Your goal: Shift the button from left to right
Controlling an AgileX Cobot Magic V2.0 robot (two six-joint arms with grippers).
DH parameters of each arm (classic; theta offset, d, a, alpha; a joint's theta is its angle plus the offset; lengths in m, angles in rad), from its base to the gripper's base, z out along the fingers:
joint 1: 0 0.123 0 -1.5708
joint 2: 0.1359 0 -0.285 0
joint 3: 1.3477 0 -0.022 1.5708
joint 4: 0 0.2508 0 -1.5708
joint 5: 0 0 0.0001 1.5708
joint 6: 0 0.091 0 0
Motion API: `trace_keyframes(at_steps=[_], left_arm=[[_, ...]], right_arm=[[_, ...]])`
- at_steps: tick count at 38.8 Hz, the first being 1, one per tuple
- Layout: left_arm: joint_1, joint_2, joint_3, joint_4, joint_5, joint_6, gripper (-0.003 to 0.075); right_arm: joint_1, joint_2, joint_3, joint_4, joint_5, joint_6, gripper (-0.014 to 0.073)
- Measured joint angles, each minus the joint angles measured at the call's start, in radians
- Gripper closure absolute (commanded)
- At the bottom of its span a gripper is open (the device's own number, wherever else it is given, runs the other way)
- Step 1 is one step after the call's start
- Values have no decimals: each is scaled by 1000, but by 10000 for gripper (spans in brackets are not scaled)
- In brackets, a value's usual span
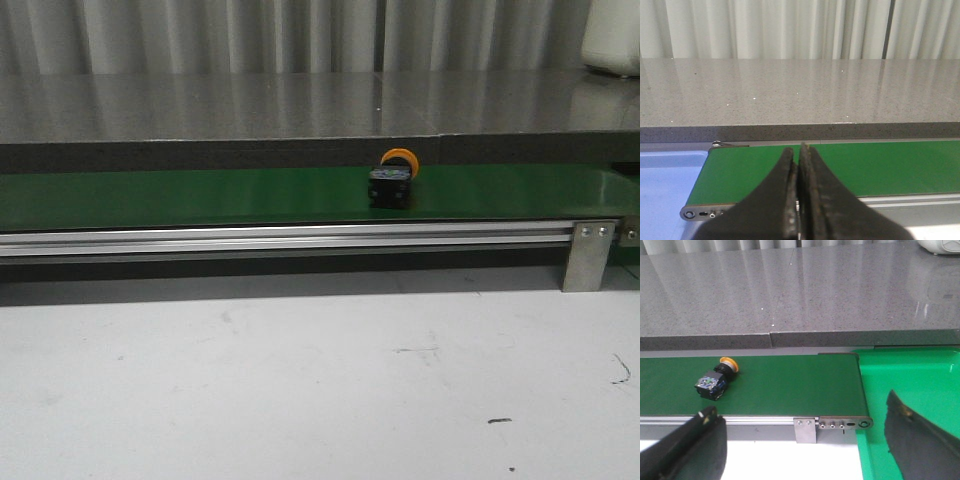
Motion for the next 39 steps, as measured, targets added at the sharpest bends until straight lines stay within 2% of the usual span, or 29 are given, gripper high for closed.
trace_keyframes(at_steps=[24, 29, 39], left_arm=[[-4, 0, 0, 0, 0, 0, 741], [-6, 0, 0, 0, 0, 0, 741], [-6, 0, 0, 0, 0, 0, 741]], right_arm=[[0, 23, 0, 0, -5, 0, -61], [0, 114, -36, 0, -9, 0, -61], [0, 473, -214, 36, -17, 0, -61]])
